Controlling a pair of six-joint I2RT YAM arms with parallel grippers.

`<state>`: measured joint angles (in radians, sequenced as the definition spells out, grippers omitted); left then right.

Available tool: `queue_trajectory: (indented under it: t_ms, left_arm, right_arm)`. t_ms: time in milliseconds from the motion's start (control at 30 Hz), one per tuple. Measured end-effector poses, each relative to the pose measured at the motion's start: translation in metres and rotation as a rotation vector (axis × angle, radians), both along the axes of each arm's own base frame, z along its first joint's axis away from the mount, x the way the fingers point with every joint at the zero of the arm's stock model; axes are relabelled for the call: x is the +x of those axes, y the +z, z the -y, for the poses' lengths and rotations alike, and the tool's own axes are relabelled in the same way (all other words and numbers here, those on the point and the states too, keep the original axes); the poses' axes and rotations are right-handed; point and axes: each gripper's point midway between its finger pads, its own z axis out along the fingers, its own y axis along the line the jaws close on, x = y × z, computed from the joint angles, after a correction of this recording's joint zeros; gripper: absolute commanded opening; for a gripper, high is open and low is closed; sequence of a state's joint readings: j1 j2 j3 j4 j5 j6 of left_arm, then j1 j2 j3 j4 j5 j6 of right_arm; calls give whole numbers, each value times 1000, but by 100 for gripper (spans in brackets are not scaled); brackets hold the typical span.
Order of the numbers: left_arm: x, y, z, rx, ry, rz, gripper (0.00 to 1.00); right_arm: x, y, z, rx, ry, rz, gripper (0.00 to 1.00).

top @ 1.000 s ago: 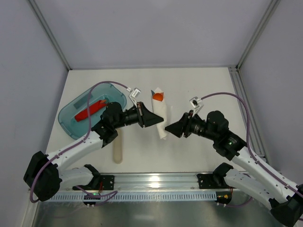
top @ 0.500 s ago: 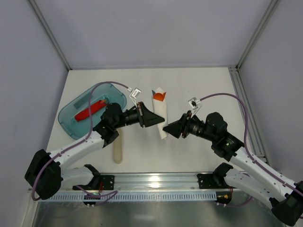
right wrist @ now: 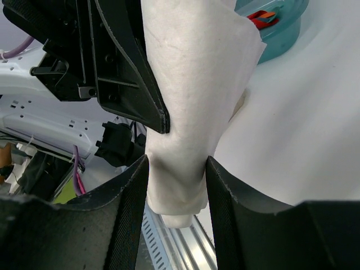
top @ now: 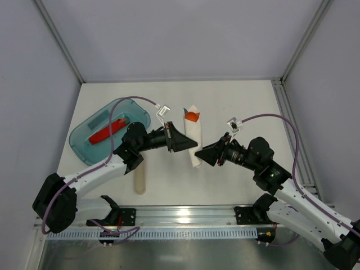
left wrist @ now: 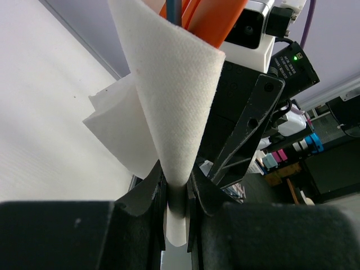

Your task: Place the utensils on the paper napkin and roll it up

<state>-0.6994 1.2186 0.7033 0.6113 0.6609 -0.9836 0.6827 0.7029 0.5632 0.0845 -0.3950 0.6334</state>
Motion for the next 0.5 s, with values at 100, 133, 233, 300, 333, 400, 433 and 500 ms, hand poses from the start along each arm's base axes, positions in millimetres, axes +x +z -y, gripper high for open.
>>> queue_trajectory:
  t_ms: [100, 133, 233, 300, 333, 400, 433, 500]
  left_arm:
    - [-1, -2, 1, -4, -13, -4, 0]
    - [-1, -3, 2, -5, -15, -4, 0]
    - [-2, -2, 2, -10, -20, 0, 0]
    - [-2, -1, 2, -13, -23, 4, 0]
    - [-3, 0, 2, -15, -25, 7, 0]
    - [-3, 0, 2, -16, -27, 10, 0]
    - [-4, 0, 2, -17, -30, 10, 0]
    - [-4, 1, 2, -20, -36, 14, 0]
  right_arm:
    - [0, 0, 0, 1, 1, 2, 46]
    - [1, 0, -1, 2, 1, 3, 46]
    - [1, 0, -1, 6, 2, 6, 44]
    - [1, -1, -2, 7, 5, 8, 43]
    - [1, -1, -2, 9, 6, 10, 43]
    - [0, -2, -2, 12, 10, 13, 42]
    - [0, -1, -3, 15, 13, 16, 42]
    - [-1, 0, -3, 21, 19, 23, 40]
